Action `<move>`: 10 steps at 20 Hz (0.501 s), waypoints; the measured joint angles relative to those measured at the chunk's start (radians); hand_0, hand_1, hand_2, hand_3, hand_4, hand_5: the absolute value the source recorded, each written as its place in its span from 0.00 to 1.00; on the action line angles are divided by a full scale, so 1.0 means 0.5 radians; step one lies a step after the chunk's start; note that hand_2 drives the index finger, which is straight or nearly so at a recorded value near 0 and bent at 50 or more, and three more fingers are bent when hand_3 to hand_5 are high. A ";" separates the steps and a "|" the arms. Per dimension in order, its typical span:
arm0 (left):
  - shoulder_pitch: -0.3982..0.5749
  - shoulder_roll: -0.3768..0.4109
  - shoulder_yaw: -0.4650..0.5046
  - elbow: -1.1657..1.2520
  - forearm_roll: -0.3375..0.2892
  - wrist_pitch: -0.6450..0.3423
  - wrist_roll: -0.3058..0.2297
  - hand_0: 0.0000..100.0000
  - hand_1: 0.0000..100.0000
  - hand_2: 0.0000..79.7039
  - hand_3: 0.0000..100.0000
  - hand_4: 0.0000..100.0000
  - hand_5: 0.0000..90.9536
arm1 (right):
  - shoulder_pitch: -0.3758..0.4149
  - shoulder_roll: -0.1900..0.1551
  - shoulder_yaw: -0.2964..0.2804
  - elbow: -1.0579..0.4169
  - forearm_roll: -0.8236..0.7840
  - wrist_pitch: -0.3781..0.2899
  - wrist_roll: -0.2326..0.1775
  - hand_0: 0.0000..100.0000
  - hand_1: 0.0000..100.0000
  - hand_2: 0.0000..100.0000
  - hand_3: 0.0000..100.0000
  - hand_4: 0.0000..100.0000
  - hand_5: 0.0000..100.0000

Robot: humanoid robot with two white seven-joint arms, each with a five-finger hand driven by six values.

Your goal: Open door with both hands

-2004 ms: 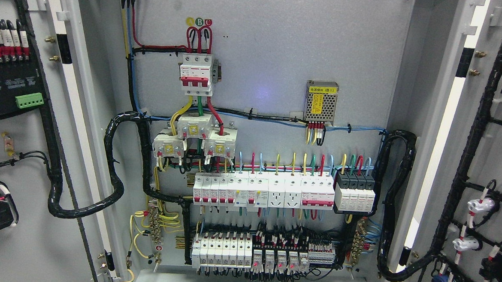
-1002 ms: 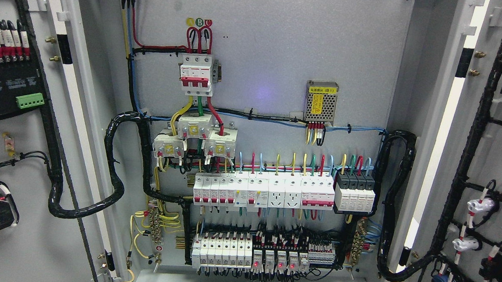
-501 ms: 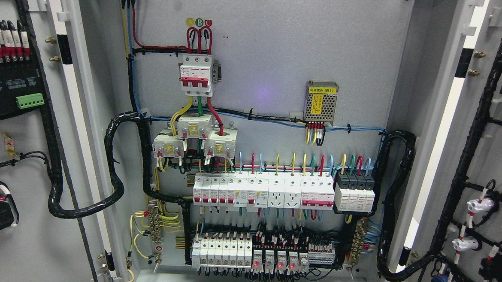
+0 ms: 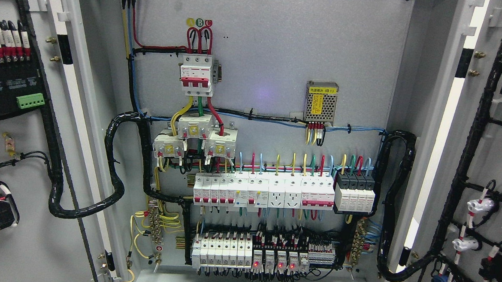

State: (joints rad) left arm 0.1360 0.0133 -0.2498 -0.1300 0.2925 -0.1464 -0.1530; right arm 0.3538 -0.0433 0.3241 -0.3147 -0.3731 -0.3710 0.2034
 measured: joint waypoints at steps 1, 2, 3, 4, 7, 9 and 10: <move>-0.011 -0.002 0.001 0.029 -0.004 0.037 -0.001 0.00 0.00 0.00 0.00 0.00 0.00 | -0.008 0.008 0.002 0.005 0.016 0.078 0.000 0.19 0.00 0.00 0.00 0.00 0.00; -0.027 -0.004 0.002 0.059 -0.005 0.059 -0.002 0.00 0.00 0.00 0.00 0.00 0.00 | -0.013 0.014 0.002 0.000 0.043 0.155 0.000 0.19 0.00 0.00 0.00 0.00 0.00; -0.039 -0.006 0.003 0.087 -0.006 0.081 -0.002 0.00 0.00 0.00 0.00 0.00 0.00 | -0.022 0.020 0.003 0.000 0.073 0.226 -0.001 0.19 0.00 0.00 0.00 0.00 0.00; -0.050 -0.008 0.004 0.112 -0.006 0.093 -0.003 0.00 0.00 0.00 0.00 0.00 0.00 | -0.033 0.026 0.003 0.006 0.107 0.298 -0.003 0.19 0.00 0.00 0.00 0.00 0.00; -0.083 -0.012 0.006 0.179 -0.006 0.116 0.034 0.00 0.00 0.00 0.00 0.00 0.00 | -0.072 0.040 0.003 0.012 0.176 0.418 -0.049 0.19 0.00 0.00 0.00 0.00 0.00; -0.100 -0.015 0.006 0.217 -0.005 0.119 0.112 0.00 0.00 0.00 0.00 0.00 0.00 | -0.096 0.048 0.003 0.052 0.205 0.460 -0.123 0.19 0.00 0.00 0.00 0.00 0.00; -0.105 -0.016 0.007 0.234 -0.004 0.120 0.136 0.00 0.00 0.00 0.00 0.00 0.00 | -0.107 0.051 0.003 0.067 0.216 0.470 -0.152 0.19 0.00 0.00 0.00 0.00 0.00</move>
State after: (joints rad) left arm 0.0833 0.0055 -0.2465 -0.0129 0.2903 -0.0863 -0.0848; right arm 0.3003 -0.0178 0.3258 -0.2812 -0.2651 -0.1357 0.1274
